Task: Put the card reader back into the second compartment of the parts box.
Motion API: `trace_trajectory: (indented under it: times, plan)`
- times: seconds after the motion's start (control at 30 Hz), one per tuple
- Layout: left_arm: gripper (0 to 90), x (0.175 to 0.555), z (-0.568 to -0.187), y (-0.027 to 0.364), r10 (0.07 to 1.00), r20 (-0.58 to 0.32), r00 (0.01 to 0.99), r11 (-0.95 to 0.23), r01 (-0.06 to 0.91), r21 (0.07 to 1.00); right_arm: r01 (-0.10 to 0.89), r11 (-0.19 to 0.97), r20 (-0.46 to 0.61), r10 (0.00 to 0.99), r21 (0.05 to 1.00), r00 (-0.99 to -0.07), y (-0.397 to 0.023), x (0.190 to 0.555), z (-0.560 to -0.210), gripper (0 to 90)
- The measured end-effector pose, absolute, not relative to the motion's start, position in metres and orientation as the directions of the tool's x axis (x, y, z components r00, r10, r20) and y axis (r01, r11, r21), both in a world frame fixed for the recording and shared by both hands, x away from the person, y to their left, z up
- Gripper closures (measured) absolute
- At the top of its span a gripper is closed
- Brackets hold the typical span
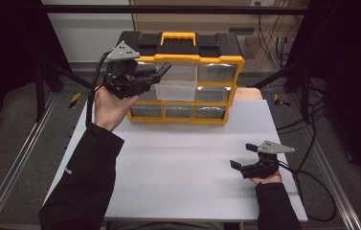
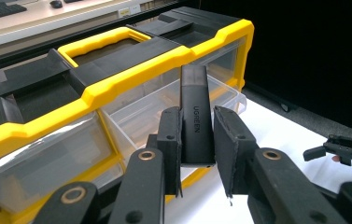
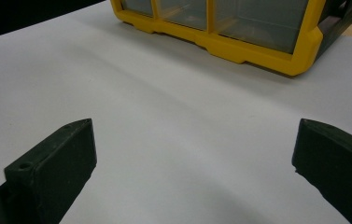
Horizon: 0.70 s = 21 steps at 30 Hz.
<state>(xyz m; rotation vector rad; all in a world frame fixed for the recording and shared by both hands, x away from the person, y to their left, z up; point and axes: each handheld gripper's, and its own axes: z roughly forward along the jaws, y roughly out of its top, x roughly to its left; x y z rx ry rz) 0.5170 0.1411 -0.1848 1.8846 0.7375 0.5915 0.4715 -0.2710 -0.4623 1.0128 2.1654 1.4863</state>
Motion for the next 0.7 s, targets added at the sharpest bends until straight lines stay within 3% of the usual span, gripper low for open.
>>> trace_trajectory:
  times: [0.7]
  plan:
    - [72.2, 0.549, -0.184, 0.134, 0.731, 0.078, 0.678, -0.335, 0.256, 0.907, 0.369, 0.208, 0.121, 0.708, 0.906, -0.695, -0.271, 0.471, -0.462, 0.4]
